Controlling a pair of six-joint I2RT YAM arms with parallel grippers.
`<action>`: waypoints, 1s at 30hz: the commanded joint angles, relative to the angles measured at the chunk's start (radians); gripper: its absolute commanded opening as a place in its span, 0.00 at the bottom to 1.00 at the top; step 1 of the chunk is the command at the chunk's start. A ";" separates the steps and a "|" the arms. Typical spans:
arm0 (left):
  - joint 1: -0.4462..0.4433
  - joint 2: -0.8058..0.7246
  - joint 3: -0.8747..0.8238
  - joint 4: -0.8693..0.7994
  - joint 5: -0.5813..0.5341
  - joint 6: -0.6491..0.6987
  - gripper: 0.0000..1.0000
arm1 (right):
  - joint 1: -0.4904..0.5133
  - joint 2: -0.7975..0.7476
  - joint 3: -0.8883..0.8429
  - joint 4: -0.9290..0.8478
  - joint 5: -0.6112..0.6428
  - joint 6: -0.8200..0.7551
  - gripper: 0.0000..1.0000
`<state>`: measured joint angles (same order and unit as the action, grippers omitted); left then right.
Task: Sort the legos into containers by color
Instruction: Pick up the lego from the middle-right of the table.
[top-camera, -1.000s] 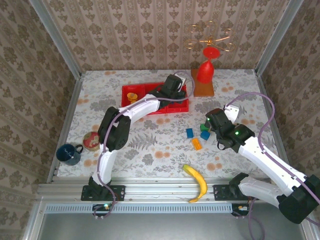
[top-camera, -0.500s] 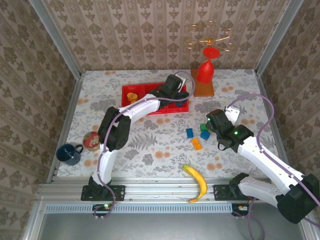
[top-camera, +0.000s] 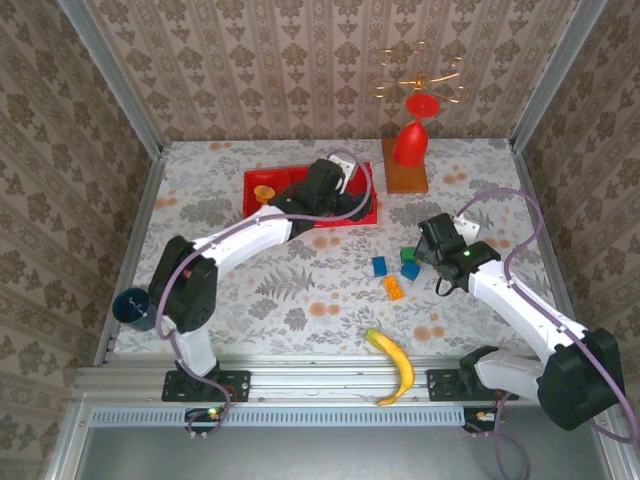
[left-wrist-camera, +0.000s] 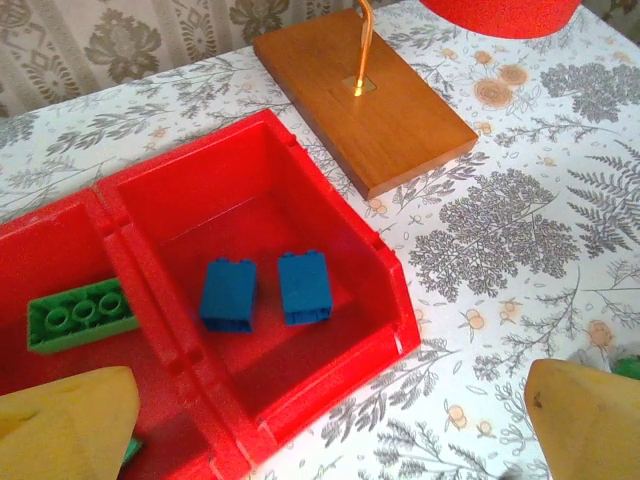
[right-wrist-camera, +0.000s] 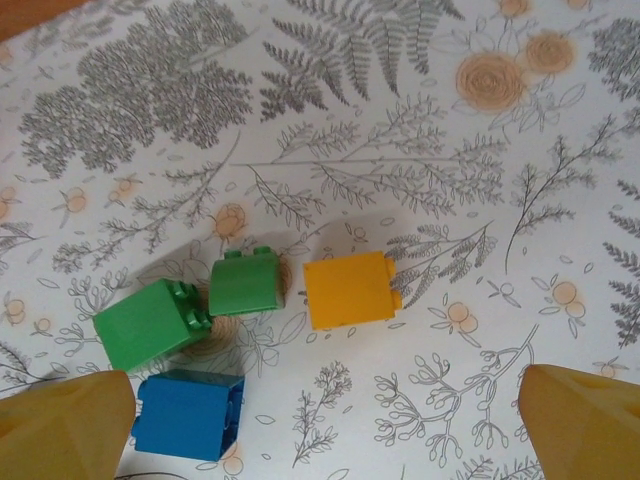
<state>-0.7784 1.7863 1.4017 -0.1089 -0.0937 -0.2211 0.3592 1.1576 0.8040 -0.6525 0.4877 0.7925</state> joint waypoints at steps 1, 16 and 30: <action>-0.002 -0.080 -0.089 0.038 -0.041 -0.053 1.00 | -0.028 0.026 -0.017 0.006 -0.050 0.018 1.00; 0.102 -0.370 -0.493 0.051 -0.168 -0.197 1.00 | -0.157 0.120 -0.048 0.038 -0.131 0.029 1.00; 0.229 -0.670 -0.739 -0.030 -0.230 -0.261 1.00 | -0.227 0.278 0.043 0.035 -0.245 -0.113 0.94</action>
<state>-0.5663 1.1622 0.6895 -0.0933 -0.2901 -0.4488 0.1394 1.4151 0.8078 -0.5850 0.2604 0.7181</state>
